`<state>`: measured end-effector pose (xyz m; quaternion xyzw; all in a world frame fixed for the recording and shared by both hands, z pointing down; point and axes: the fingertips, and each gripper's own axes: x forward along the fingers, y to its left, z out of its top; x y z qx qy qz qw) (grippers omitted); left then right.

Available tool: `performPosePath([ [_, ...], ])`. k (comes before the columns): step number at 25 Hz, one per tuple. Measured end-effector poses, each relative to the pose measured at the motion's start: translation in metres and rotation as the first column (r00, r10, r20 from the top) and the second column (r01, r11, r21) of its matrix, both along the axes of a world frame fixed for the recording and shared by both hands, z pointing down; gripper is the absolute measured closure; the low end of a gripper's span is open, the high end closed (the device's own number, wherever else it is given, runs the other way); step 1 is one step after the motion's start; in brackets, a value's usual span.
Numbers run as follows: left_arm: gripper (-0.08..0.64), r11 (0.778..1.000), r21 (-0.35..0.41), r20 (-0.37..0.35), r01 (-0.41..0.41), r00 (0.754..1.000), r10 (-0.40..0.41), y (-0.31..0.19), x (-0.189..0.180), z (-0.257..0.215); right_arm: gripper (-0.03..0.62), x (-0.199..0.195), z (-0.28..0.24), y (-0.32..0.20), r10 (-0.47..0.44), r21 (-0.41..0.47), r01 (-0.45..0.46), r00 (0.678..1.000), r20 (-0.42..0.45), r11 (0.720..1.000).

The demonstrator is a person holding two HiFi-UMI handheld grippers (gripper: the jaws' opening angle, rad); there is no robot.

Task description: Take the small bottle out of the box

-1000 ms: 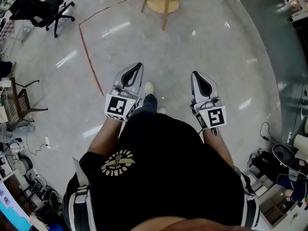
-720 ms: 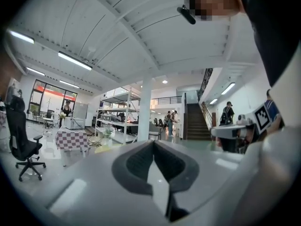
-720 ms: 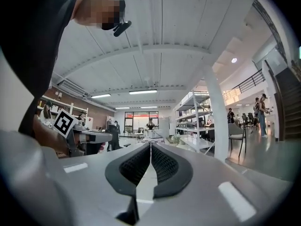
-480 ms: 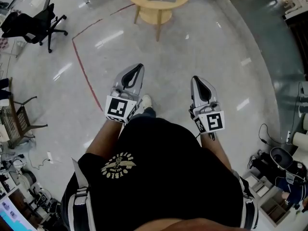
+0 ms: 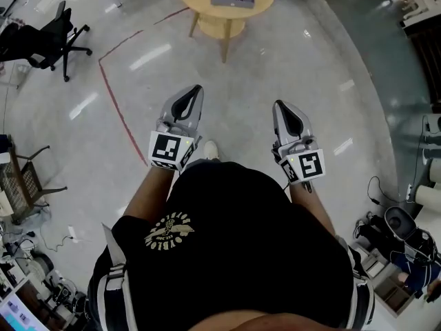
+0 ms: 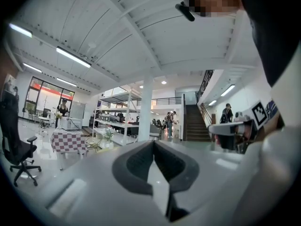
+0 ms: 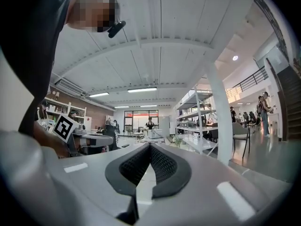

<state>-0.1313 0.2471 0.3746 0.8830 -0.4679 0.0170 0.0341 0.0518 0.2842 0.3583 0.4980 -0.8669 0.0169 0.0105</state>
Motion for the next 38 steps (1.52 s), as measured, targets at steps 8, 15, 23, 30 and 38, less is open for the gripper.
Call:
performPosePath([
  [8, 0.560, 0.999, -0.052, -0.009, -0.001, 1.000, 0.001, -0.034, -0.032, 0.015, 0.586, -0.030, -0.007, -0.025, 0.011, -0.012, -0.010, 1.000, 0.028, 1.000],
  [15, 0.560, 0.998, -0.065, -0.012, -0.003, 1.000, 0.002, -0.032, -0.022, 0.022, 0.586, -0.008, -0.007, -0.029, 0.040, -0.023, -0.040, 0.999, 0.023, 0.999],
  [23, 0.560, 0.994, -0.100, -0.001, 0.042, 0.999, -0.042, -0.031, -0.032, 0.035, 0.586, -0.021, 0.002, -0.040, -0.008, -0.033, 0.009, 0.999, 0.033, 0.999],
  [30, 0.560, 0.993, -0.110, 0.029, 0.053, 0.998, -0.050, -0.046, -0.028, 0.035, 0.586, -0.019, 0.008, -0.053, -0.027, -0.050, 0.030, 0.998, 0.054, 0.998],
  [38, 0.560, 0.994, -0.088, 0.034, 0.061, 0.998, -0.059, -0.076, -0.014, 0.031, 0.586, -0.002, 0.019, -0.087, -0.009, -0.063, 0.011, 1.000, 0.026, 0.998],
])
